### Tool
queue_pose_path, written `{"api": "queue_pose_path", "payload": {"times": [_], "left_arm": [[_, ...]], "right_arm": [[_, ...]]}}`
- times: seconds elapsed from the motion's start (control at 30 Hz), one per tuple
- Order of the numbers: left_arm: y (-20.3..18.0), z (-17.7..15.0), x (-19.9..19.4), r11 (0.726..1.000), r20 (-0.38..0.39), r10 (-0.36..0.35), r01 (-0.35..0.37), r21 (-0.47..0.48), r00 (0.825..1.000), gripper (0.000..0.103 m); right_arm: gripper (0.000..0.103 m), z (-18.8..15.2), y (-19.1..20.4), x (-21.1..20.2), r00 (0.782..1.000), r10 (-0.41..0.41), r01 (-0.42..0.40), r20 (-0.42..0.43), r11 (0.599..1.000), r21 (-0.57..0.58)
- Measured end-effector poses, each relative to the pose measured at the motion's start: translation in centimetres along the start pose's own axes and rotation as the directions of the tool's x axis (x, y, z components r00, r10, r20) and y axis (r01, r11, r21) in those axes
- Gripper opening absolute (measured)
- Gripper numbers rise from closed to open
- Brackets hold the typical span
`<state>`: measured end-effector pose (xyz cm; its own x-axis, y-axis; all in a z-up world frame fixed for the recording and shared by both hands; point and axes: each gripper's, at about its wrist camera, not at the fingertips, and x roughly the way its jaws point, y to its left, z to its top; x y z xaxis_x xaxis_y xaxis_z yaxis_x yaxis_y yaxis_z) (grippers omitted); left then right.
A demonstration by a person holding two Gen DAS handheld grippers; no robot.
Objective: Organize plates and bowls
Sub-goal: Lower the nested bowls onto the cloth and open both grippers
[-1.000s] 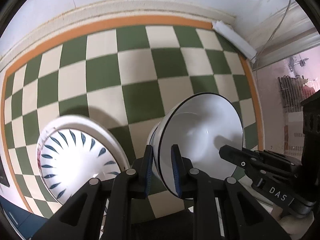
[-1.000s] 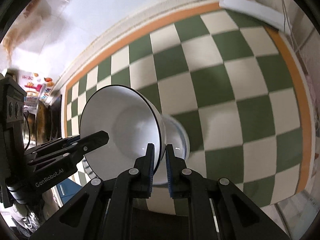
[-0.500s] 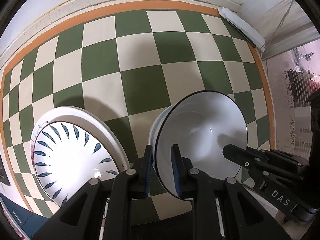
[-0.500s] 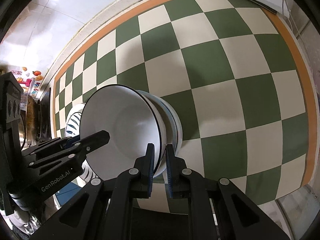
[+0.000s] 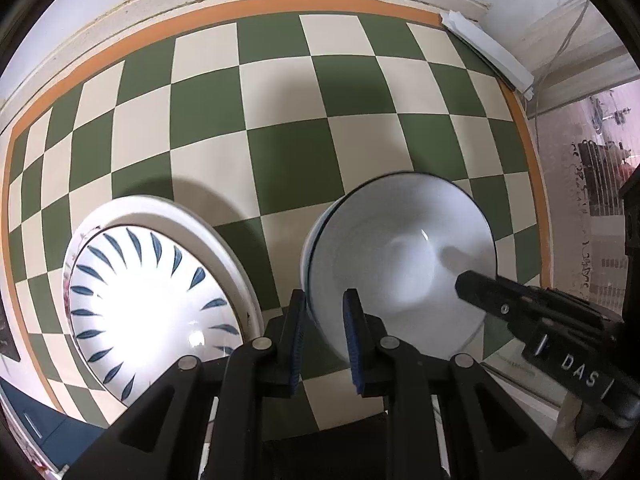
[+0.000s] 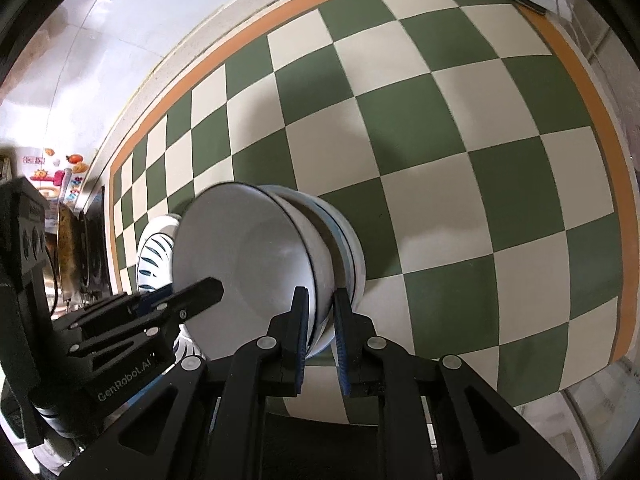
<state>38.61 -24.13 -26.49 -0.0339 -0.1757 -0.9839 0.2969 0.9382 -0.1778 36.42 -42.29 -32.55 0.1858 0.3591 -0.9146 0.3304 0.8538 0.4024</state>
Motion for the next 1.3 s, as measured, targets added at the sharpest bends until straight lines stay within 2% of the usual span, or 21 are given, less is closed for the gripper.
{"api": "queue_pose_path", "payload": {"times": [0.13,0.3,0.4,0.53,0.67,0.73,0.77,0.9,0.93,1.1,1.3], "left_arm": [[-0.3,-0.8,-2.0,1.000,0.040,-0.008,0.008,0.016,0.999,0.018],[-0.9,-2.6,-5.8,0.998,0.107,-0.033,0.026,0.062,0.994,0.027],[-1.3,-4.1,-8.2,0.995,0.156,-0.042,0.027,0.097,0.987,0.028],[-1.5,-6.0,-10.8,0.992,0.198,-0.065,0.041,0.123,0.978,0.030],[-1.5,-7.8,-12.6,0.989,0.225,-0.085,0.055,0.138,0.971,0.033],[-1.5,-8.6,-13.4,0.987,0.240,-0.099,0.065,0.145,0.966,0.047],[-1.5,-8.9,-13.8,0.987,0.248,-0.101,0.065,0.148,0.963,0.050],[-1.5,-10.0,-14.7,0.986,0.275,-0.108,0.068,0.152,0.955,0.083],[-1.4,-10.2,-14.9,0.986,0.279,-0.109,0.069,0.151,0.954,0.086],[-0.8,-10.6,-15.4,0.988,0.295,-0.116,0.081,0.131,0.948,0.096],[-0.6,-11.1,-16.7,0.988,0.330,-0.118,0.076,0.137,0.936,0.100]], "right_arm": [[0.018,-0.7,0.4,-1.5,1.000,-0.005,0.006,0.031,1.000,-0.011],[0.019,-3.3,2.1,-4.9,0.992,-0.060,0.067,0.110,0.996,-0.060],[0.029,-5.1,3.0,-7.1,0.984,-0.074,0.087,0.162,0.993,-0.075],[0.033,-7.6,4.0,-9.7,0.975,-0.072,0.093,0.212,0.992,-0.088],[0.043,-9.9,5.1,-12.3,0.960,-0.080,0.111,0.269,0.989,-0.101],[0.048,-10.8,5.7,-13.2,0.952,-0.092,0.128,0.291,0.986,-0.107],[0.051,-11.3,5.9,-13.8,0.947,-0.095,0.134,0.307,0.985,-0.109],[0.067,-12.7,6.3,-15.3,0.935,-0.092,0.138,0.343,0.984,-0.110],[0.070,-13.0,6.4,-15.7,0.932,-0.090,0.137,0.351,0.984,-0.110],[0.086,-13.8,6.6,-16.9,0.918,-0.112,0.159,0.381,0.983,-0.095],[0.094,-14.2,6.5,-18.0,0.906,-0.113,0.158,0.408,0.984,-0.079]]}}
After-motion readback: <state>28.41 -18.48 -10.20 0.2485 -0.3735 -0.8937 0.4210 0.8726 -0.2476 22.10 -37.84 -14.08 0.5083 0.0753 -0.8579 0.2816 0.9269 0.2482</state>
